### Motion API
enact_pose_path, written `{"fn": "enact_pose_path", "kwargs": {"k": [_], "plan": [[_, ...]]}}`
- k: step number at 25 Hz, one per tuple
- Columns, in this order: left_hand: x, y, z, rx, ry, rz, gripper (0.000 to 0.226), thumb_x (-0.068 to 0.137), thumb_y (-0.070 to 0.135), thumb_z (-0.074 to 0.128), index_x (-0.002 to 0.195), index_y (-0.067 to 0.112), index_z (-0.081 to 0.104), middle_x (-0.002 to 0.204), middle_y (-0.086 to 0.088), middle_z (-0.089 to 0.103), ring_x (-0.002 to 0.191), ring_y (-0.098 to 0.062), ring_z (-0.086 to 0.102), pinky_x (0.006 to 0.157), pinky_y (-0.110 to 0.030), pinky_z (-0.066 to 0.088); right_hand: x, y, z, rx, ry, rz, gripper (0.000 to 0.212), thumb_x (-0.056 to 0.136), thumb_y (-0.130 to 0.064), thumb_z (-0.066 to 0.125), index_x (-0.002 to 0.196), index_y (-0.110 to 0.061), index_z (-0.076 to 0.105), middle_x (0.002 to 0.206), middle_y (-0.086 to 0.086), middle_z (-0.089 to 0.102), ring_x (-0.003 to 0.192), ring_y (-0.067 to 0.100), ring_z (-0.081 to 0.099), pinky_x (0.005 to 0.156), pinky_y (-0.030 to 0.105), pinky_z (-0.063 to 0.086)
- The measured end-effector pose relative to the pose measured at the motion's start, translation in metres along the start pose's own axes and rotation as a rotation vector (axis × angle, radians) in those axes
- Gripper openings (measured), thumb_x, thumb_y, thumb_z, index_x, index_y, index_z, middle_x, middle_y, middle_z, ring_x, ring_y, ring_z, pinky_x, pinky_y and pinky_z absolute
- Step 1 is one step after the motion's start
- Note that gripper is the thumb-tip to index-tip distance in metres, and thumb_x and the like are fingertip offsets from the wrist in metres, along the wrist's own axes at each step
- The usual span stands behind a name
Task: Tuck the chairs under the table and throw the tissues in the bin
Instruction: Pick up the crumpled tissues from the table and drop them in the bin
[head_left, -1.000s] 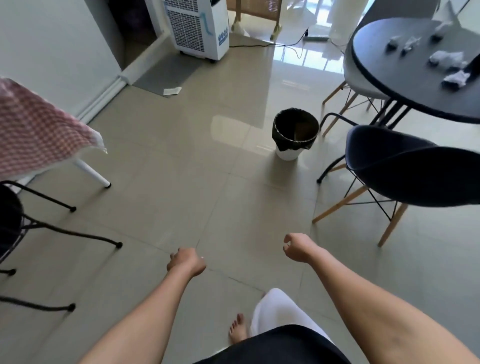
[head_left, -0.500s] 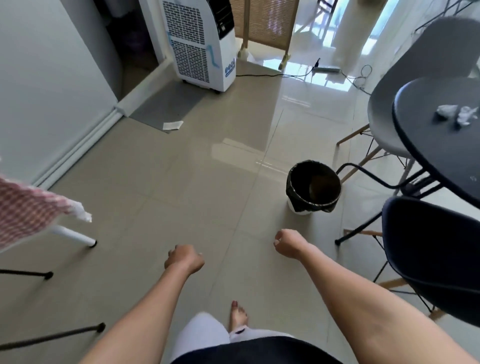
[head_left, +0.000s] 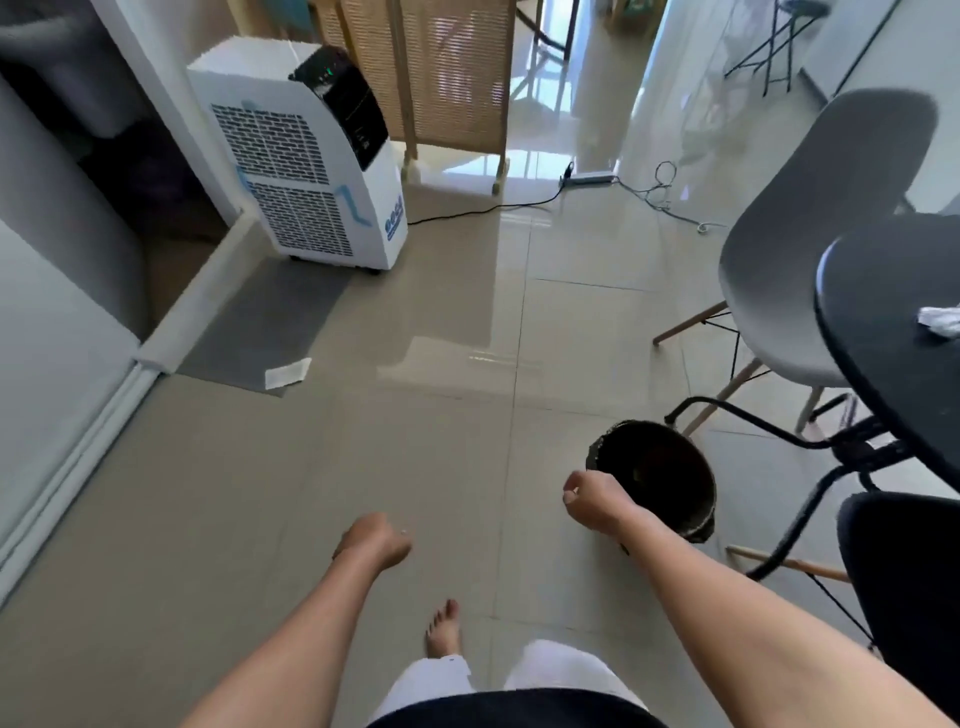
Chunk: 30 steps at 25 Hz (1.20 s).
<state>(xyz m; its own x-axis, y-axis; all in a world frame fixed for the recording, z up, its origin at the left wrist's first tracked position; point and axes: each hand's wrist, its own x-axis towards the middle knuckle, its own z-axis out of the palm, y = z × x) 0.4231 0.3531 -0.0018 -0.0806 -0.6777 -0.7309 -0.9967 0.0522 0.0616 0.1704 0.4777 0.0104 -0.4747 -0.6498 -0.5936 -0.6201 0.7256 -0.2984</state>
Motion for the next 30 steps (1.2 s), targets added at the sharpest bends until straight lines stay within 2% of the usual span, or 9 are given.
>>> {"fn": "enact_pose_path", "kwargs": {"k": [7, 11, 15, 17, 22, 27, 30], "plan": [[0.116, 0.155, -0.12, 0.204, 0.003, 0.244, 0.042, 0.091, 0.032, 0.044, 0.121, 0.007, 0.059, 0.13, -0.015, 0.061, 0.121, -0.031, 0.057, 0.099, -0.032, 0.046, 0.115, -0.014, -0.086, 0.197, 0.096, 0.176, 0.033, 0.086, -0.017, 0.043, 0.105, -0.005, 0.067, 0.115, 0.015, 0.069, 0.109, 0.03, 0.06, 0.09, 0.032, 0.048], [0.184, 0.251, -0.163, 0.313, 0.005, 0.327, 0.042, 0.088, 0.032, 0.045, 0.115, 0.005, 0.063, 0.125, -0.016, 0.064, 0.115, -0.032, 0.06, 0.092, -0.03, 0.048, 0.188, 0.013, -0.136, 0.315, 0.127, 0.312, 0.034, 0.087, -0.019, 0.042, 0.11, -0.006, 0.064, 0.118, 0.016, 0.066, 0.11, 0.03, 0.059, 0.091, 0.032, 0.048], [0.228, 0.345, -0.204, 0.424, -0.017, 0.421, 0.041, 0.088, 0.031, 0.048, 0.112, 0.001, 0.063, 0.119, -0.017, 0.067, 0.11, -0.03, 0.063, 0.087, -0.03, 0.049, 0.227, 0.039, -0.186, 0.433, 0.178, 0.477, 0.037, 0.089, -0.019, 0.042, 0.12, -0.01, 0.061, 0.128, 0.014, 0.061, 0.12, 0.029, 0.055, 0.097, 0.029, 0.044], [0.243, 0.402, -0.22, 0.488, -0.036, 0.517, 0.04, 0.089, 0.032, 0.048, 0.113, 0.003, 0.062, 0.121, -0.016, 0.065, 0.112, -0.029, 0.061, 0.084, -0.027, 0.046, 0.238, 0.052, -0.21, 0.507, 0.227, 0.567, 0.035, 0.089, -0.018, 0.043, 0.118, -0.009, 0.061, 0.127, 0.014, 0.062, 0.118, 0.029, 0.056, 0.095, 0.028, 0.044], [0.265, 0.533, -0.234, 0.75, -0.056, 0.78, 0.047, 0.094, 0.037, 0.045, 0.126, 0.004, 0.053, 0.132, -0.014, 0.058, 0.122, -0.027, 0.056, 0.096, -0.027, 0.046, 0.262, 0.08, -0.242, 0.713, 0.35, 0.804, 0.029, 0.088, -0.019, 0.045, 0.106, -0.006, 0.063, 0.118, 0.014, 0.066, 0.11, 0.028, 0.059, 0.085, 0.028, 0.045], [0.282, 0.65, -0.26, 1.02, -0.001, 1.059, 0.048, 0.095, 0.036, 0.043, 0.125, 0.0, 0.054, 0.133, -0.015, 0.057, 0.123, -0.027, 0.054, 0.096, -0.026, 0.044, 0.283, 0.077, -0.27, 0.912, 0.549, 1.034, 0.03, 0.085, -0.015, 0.047, 0.107, 0.0, 0.061, 0.115, 0.018, 0.066, 0.107, 0.031, 0.061, 0.088, 0.033, 0.049], [0.274, 0.71, -0.259, 1.169, 0.035, 1.231, 0.047, 0.096, 0.036, 0.042, 0.124, 0.0, 0.055, 0.132, -0.014, 0.058, 0.123, -0.026, 0.054, 0.095, -0.024, 0.044, 0.277, 0.08, -0.283, 0.977, 0.637, 1.142, 0.031, 0.085, -0.017, 0.05, 0.111, -0.005, 0.062, 0.115, 0.015, 0.066, 0.106, 0.029, 0.06, 0.086, 0.03, 0.048]]}}
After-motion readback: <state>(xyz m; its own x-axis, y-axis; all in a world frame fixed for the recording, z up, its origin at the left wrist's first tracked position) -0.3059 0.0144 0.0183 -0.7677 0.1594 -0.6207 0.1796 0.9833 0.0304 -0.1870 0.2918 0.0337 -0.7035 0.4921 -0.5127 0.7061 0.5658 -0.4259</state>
